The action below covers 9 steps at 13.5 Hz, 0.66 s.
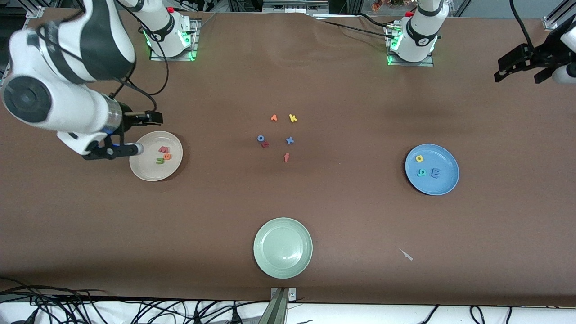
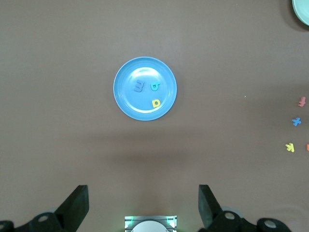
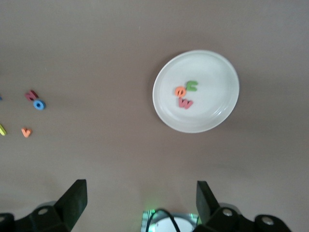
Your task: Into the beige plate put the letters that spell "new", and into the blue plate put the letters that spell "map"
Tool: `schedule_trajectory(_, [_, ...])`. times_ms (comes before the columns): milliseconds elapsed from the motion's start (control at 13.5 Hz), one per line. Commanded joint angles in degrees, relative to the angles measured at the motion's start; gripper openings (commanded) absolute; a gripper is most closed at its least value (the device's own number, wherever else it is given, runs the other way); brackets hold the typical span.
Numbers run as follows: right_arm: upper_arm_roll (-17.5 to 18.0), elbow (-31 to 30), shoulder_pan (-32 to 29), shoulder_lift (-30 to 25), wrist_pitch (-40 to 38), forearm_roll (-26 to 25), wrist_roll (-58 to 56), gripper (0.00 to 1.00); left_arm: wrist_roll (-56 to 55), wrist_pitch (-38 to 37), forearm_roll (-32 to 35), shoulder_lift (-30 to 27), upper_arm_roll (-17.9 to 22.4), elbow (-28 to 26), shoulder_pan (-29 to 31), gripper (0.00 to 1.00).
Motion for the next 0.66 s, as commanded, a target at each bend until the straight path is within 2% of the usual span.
schedule_trajectory(0, [2.99, -8.17, -5.05, -9.36, 3.76, -1.48, -1.09, 1.00, -0.52, -1.70, 1.25, 3.90, -0.36, 5.44, -0.49, 1.00])
schedule_trajectory(148, [3.00, -7.65, -6.64, -11.56, 1.91, -4.81, -1.09, 1.00, -0.60, -1.70, 1.42, 4.70, -0.10, 5.44, -1.19, 1.00])
schedule_trajectory(222, [3.09, -6.60, -7.26, -11.66, -1.41, -6.83, -1.18, 1.00, -0.69, -1.70, 1.60, 4.70, 0.60, 5.44, -2.58, 1.00])
schedule_trajectory(369, [3.09, -5.63, -9.27, -13.06, -3.90, -6.24, -0.57, 1.00, -0.60, -1.70, 1.69, 4.70, 1.58, 5.44, -3.91, 1.00])
schedule_trajectory(591, [3.09, -6.85, -11.57, -13.68, -1.01, -4.14, -0.83, 1.00, -0.52, -1.62, 1.43, 4.96, 1.58, 5.53, -3.30, 1.00])
